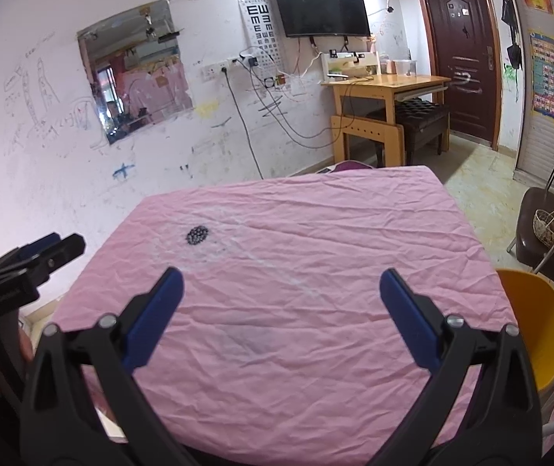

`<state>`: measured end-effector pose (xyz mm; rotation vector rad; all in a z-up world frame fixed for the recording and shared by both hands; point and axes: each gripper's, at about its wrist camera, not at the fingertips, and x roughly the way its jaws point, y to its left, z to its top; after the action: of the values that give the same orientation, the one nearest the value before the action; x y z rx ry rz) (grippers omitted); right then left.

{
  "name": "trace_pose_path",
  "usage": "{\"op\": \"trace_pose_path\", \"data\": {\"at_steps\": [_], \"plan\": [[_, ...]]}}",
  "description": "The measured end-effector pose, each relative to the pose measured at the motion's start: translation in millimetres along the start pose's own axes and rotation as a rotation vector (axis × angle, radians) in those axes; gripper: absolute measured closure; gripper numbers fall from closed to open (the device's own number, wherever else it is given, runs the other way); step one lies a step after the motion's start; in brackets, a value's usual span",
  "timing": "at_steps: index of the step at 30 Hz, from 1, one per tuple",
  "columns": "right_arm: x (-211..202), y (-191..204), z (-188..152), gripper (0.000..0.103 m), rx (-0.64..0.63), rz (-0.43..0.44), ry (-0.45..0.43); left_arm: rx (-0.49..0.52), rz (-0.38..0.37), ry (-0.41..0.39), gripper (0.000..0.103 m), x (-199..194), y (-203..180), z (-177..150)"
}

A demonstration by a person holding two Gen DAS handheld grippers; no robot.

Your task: Collect trash

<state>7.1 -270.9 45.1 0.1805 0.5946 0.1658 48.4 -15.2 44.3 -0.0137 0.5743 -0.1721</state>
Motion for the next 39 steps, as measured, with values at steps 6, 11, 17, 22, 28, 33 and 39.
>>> {"op": "trace_pose_path", "data": {"at_steps": [6,11,17,22,28,33,39], "plan": [[0.3,-1.1,-1.2,0.006,0.002,-0.004,-0.001,0.006,0.0,0.004,0.011,0.0,0.1,-0.7],[0.1,-1.1,-1.4,0.006,0.002,-0.002,-0.002,0.006,-0.003,0.002,0.011,-0.8,0.3,-1.4],[0.2,-0.8,-1.1,0.006,0.002,-0.003,-0.003,0.006,-0.004,0.003,0.011,-0.9,-0.6,-2.1],[0.3,-0.7,-1.1,0.006,0.001,-0.003,-0.003,0.007,-0.004,0.002,0.011,-0.7,-0.4,-2.1],[0.5,-0.5,-1.4,0.006,0.002,-0.003,-0.003,0.007,-0.007,0.001,0.012,-0.8,-0.4,-1.9],[0.5,-0.7,-1.5,0.006,0.002,-0.003,-0.003,0.009,-0.009,-0.002,0.011,-1.4,-1.9,-2.7],[0.8,-0.9,-1.9,0.006,0.002,-0.003,-0.003,0.017,-0.016,-0.002,0.011,-2.0,-4.0,-2.5]]}}
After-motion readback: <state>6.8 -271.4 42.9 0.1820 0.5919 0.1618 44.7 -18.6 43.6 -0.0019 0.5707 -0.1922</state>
